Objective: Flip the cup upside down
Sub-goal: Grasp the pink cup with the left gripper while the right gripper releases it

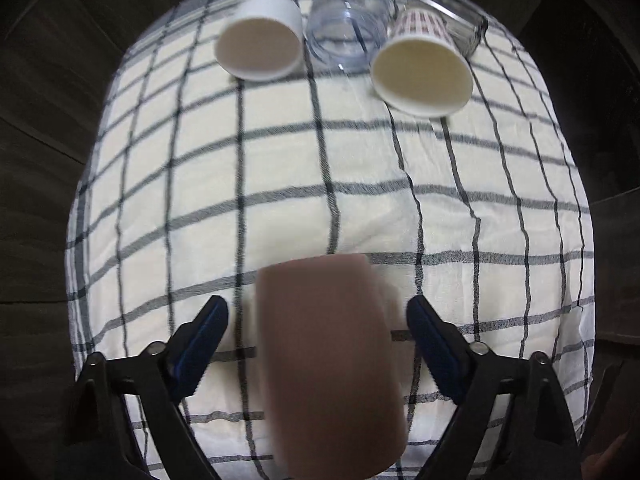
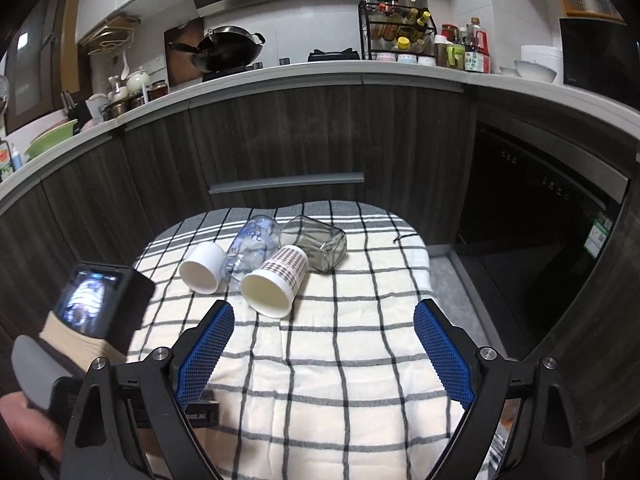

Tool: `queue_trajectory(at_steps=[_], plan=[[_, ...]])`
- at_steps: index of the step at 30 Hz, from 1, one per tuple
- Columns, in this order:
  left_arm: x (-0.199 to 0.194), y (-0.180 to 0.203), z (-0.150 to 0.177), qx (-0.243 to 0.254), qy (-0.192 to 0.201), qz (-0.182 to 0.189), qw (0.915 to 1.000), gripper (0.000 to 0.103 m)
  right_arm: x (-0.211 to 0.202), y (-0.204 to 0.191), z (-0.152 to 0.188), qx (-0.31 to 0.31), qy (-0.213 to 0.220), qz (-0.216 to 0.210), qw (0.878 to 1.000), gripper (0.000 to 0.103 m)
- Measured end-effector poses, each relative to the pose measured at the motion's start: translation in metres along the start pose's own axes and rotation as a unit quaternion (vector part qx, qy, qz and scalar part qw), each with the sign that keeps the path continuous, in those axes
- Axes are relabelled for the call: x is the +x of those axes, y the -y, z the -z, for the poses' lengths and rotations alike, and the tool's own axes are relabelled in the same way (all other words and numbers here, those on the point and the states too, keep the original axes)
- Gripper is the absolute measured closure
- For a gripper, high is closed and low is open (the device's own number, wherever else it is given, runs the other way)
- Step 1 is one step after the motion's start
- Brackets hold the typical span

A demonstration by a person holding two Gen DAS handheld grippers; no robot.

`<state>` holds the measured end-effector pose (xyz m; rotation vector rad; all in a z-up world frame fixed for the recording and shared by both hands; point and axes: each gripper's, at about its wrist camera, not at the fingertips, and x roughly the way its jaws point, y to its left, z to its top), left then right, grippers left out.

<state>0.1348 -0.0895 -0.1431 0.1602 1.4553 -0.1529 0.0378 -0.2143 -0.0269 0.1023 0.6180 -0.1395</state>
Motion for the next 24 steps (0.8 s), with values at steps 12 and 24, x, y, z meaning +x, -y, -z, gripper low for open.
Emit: queue_trajectory(at_steps=[12,24], plan=[[0.028,-0.001,-0.013,-0.014,-0.077,0.006,0.9969,0.037,0.022,0.015,0.006,0.043,-0.023,-0.033,0.998,0.011],[0.002,0.005,-0.006,-0.007,-0.033,0.048,0.9983,0.038,0.020,0.024,0.006,0.070,-0.024,-0.042,0.996,0.011]])
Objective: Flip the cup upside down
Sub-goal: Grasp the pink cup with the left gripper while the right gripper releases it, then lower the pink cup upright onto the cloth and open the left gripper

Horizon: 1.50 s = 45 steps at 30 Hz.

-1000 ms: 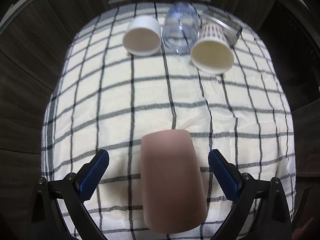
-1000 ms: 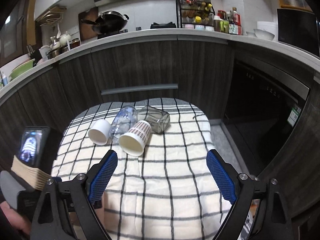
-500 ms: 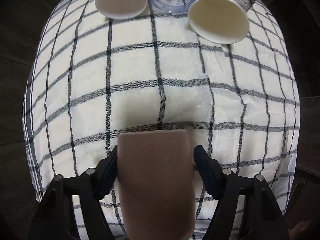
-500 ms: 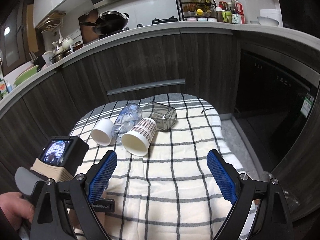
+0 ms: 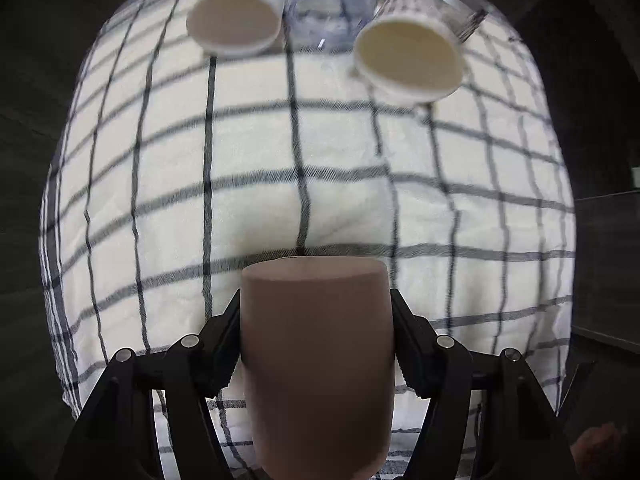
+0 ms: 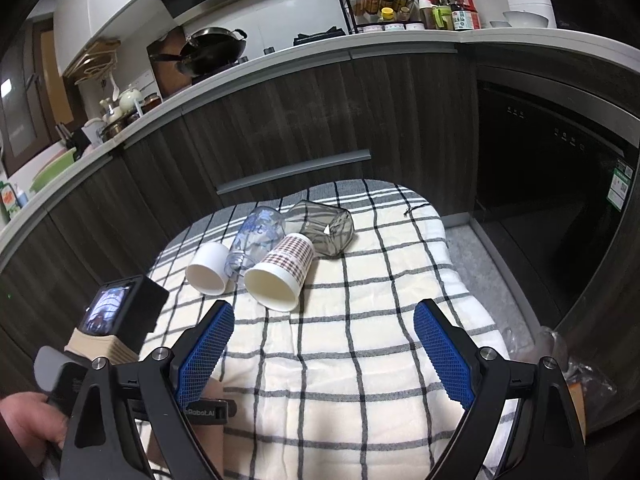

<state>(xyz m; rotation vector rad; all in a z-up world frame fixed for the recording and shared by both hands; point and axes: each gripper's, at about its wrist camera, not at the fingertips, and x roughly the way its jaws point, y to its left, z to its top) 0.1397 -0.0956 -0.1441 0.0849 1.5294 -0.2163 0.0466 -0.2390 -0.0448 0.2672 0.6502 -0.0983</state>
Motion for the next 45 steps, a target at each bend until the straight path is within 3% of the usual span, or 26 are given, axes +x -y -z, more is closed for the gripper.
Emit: queue_trajectory(at_steps=[3,7,9,10,14,16,17,22,34,38,45], plan=[[-0.021,0.004,0.002,0.019,0.063,-0.008,0.9978,0.038,-0.009,-0.001,-0.004,0.001,0.015,0.005,1.000,0.011],[-0.047,-0.006,0.002,0.030,0.170,-0.007,0.9850,0.038,-0.023,-0.006,-0.007,-0.006,0.037,0.013,0.999,0.011],[-0.055,-0.014,0.000,0.036,0.228,-0.013,0.9730,0.038,-0.029,-0.010,-0.008,-0.012,0.046,0.016,0.999,0.011],[-0.058,-0.017,0.004,0.038,0.270,-0.011,0.9621,0.038,-0.031,-0.011,-0.008,-0.016,0.049,0.019,0.998,0.011],[-0.058,-0.031,0.013,0.036,0.377,-0.018,0.9255,0.037,-0.033,-0.023,-0.005,-0.039,0.054,0.026,0.997,0.011],[-0.051,-0.035,0.016,0.032,0.415,-0.034,0.9088,0.037,-0.034,-0.028,-0.003,-0.049,0.052,0.028,0.997,0.011],[-0.045,-0.036,0.016,0.026,0.423,-0.032,0.9050,0.037,-0.034,-0.031,-0.002,-0.053,0.051,0.027,0.997,0.011],[-0.029,-0.045,0.019,0.014,0.420,-0.005,0.9072,0.037,-0.039,-0.044,0.003,-0.084,0.054,0.033,0.994,0.011],[-0.024,-0.046,0.044,0.018,0.402,-0.007,0.9155,0.036,-0.038,-0.041,0.012,-0.079,0.036,0.041,0.995,0.012],[-0.027,-0.044,0.051,0.022,0.408,-0.012,0.9126,0.029,-0.036,-0.041,0.017,-0.080,0.029,0.046,0.995,0.012],[-0.040,-0.046,0.053,0.017,0.419,-0.007,0.9079,0.028,-0.039,-0.041,0.019,-0.079,0.029,0.048,0.995,0.011]])
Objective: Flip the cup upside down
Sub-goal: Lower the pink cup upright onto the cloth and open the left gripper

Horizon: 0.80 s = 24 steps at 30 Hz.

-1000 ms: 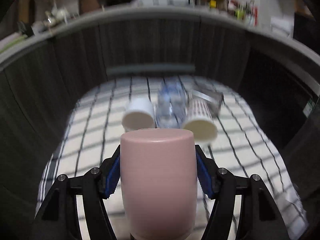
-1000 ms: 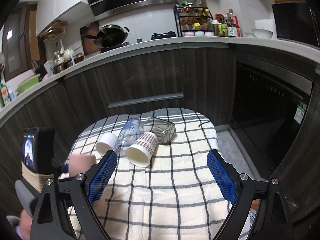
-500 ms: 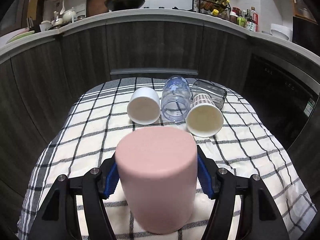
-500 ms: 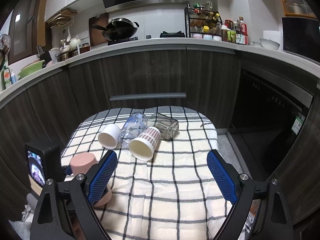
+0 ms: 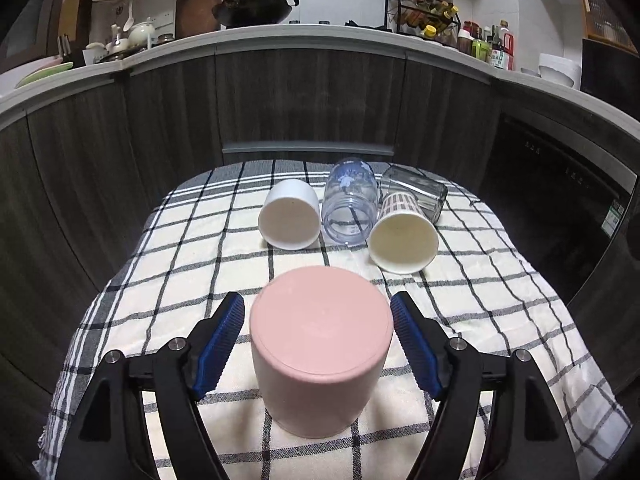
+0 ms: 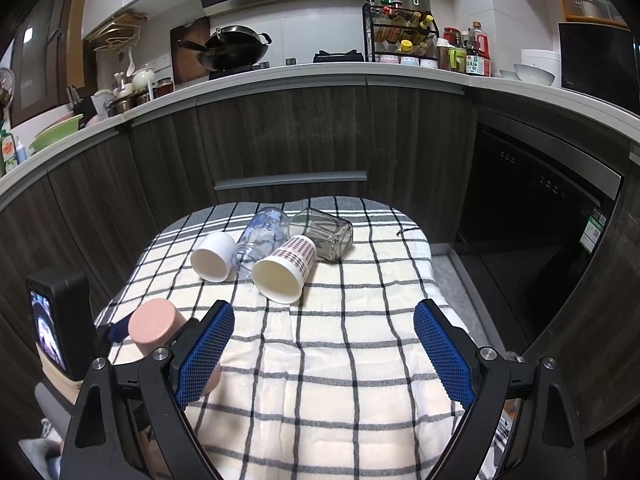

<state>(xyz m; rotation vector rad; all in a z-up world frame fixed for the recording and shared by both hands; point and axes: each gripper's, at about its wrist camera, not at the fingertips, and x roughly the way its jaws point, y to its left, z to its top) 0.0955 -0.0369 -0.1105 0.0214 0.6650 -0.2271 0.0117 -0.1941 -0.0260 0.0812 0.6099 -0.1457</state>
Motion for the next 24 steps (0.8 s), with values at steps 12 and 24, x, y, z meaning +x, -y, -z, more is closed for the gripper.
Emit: queue_trajectory(at_steps=[12,24], plan=[[-0.051,-0.012,-0.012,-0.005,0.013,-0.002,0.9999,0.021,-0.022,-0.014,-0.001,-0.013,0.026,-0.005,1.000,0.012],[-0.101,-0.025,-0.010,-0.025,0.046,-0.023,0.9984,0.019,-0.033,-0.023,0.001,-0.013,0.037,-0.014,0.999,0.011]])
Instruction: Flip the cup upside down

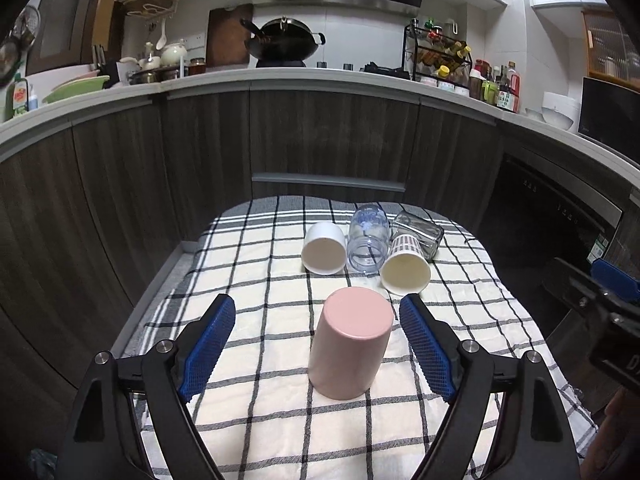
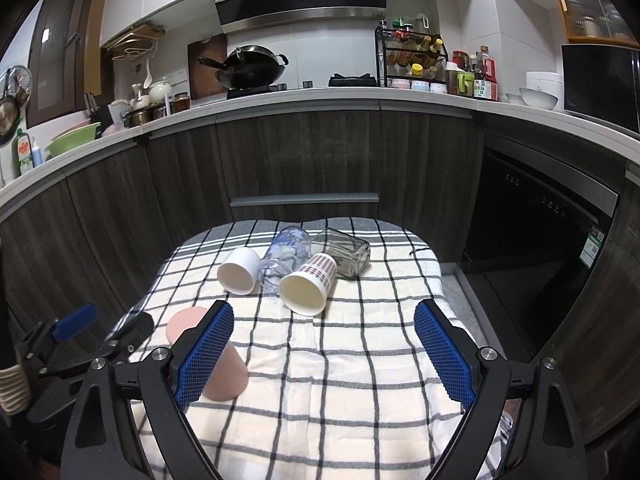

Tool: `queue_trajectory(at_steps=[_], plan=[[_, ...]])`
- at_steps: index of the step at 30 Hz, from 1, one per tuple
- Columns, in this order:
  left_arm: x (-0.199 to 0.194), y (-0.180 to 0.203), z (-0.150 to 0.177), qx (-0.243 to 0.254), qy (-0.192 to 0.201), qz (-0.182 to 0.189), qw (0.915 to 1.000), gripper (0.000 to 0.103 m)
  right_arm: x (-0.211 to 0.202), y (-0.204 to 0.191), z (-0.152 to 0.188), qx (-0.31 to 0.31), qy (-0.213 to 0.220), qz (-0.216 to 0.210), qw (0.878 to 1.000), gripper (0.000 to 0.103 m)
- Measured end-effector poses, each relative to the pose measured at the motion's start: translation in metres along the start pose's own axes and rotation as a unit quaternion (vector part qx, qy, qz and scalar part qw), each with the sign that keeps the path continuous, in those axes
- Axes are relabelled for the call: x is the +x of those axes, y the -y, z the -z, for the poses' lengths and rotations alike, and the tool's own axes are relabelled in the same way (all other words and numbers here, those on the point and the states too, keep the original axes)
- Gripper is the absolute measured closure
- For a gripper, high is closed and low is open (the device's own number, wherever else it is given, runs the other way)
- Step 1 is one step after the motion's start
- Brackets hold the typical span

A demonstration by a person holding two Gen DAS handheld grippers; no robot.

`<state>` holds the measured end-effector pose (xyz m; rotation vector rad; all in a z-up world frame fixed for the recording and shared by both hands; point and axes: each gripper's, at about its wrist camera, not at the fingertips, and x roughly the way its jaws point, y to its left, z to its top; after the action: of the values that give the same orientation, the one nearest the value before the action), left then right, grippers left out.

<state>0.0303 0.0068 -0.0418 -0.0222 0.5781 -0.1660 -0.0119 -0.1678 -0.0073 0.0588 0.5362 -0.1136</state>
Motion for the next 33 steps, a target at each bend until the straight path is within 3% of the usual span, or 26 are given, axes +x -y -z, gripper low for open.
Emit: queue_trajectory(at_steps=[17,33], plan=[[-0.029,-0.004,0.001,-0.013,0.017,-0.001,0.9998,0.018,-0.010,-0.007,0.005,-0.005,0.018,0.011,1.000,0.011],[-0.032,-0.002,0.000,-0.013,0.020,0.000,0.9997,0.018,-0.012,-0.004,0.004,0.000,0.022,0.015,1.000,0.010]])
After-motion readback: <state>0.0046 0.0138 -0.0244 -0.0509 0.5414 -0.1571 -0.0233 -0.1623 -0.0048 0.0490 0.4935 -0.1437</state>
